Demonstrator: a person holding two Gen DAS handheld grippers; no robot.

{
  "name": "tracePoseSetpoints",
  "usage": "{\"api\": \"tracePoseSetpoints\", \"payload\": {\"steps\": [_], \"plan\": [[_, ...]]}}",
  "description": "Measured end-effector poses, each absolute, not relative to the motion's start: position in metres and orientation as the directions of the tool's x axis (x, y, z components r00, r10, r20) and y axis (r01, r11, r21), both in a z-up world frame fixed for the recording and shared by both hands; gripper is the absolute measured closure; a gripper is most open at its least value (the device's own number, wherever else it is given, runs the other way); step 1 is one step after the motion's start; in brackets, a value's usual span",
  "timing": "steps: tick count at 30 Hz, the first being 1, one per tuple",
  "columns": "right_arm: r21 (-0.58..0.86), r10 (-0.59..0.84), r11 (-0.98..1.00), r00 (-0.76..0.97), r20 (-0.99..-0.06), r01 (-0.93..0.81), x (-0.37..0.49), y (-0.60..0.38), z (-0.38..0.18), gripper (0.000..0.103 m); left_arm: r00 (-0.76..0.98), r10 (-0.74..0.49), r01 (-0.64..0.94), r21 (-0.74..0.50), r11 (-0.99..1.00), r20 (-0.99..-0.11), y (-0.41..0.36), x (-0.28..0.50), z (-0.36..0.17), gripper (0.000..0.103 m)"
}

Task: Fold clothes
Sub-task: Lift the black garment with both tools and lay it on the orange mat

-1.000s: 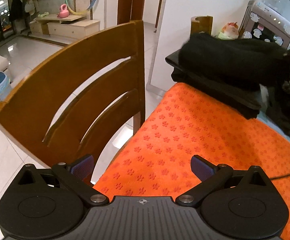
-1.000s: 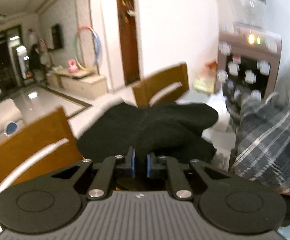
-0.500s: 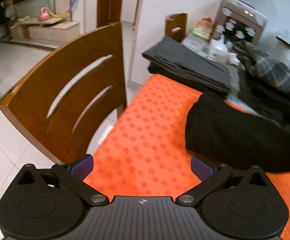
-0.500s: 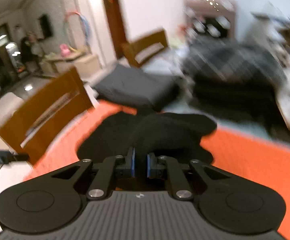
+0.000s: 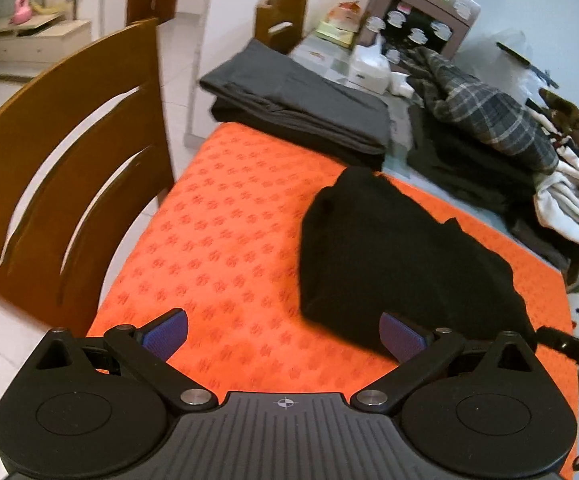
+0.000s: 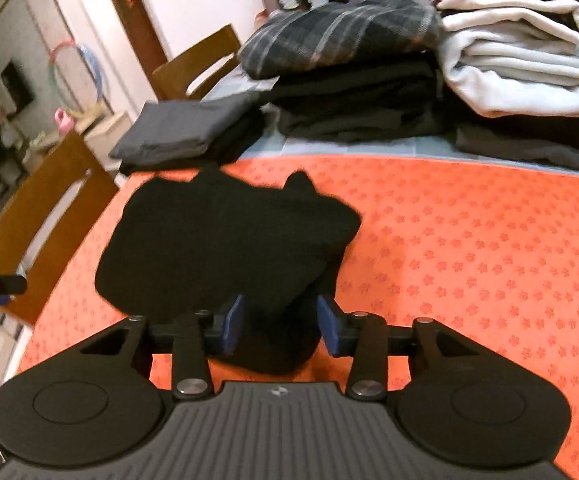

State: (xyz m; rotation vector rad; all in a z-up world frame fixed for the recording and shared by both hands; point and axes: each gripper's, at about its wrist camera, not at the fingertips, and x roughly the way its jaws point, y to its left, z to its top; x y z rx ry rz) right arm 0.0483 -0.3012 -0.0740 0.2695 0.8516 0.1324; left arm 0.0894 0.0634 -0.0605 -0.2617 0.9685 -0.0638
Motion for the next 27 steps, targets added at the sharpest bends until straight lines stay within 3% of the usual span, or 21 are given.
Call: {"api": "tracePoseSetpoints", "payload": {"steps": [8,18,20,22,24,27], "plan": [[0.341,0.231,0.939,0.642,-0.731,0.051,0.103,-0.322,-0.082,0.042,0.555,-0.210,0.020,-0.239,0.971,-0.805,0.042,0.164,-0.072,0.008],[0.370,0.265,0.927,0.591,-0.762,0.062,0.163,-0.329,-0.119,0.043,0.484,-0.296,0.065,-0.304,0.951,-0.824,0.014,0.244,-0.101,0.030],[0.374,0.274,0.926,0.581,-0.766,0.057,0.167,-0.328,-0.122,0.051,0.460,-0.317,0.066,-0.324,0.944,-0.829,0.011,0.252,-0.109,0.040],[0.382,0.284,0.923,0.576,-0.767,0.053,0.168,-0.326,-0.124,0.075,0.433,-0.345,0.068,-0.352,0.934,-0.832,0.009,0.257,-0.117,0.072],[0.391,0.294,0.919,0.580,-0.760,0.046,0.166,-0.325,-0.120,0.086,0.433,-0.367,0.058,-0.381,0.923,-0.823,0.014,0.256,-0.120,0.086],[0.387,0.292,0.922,0.606,-0.740,0.028,0.156,-0.322,-0.107,0.094,0.469,-0.400,0.073,-0.417,0.906,-0.788,0.021,0.244,-0.109,0.091]]}}
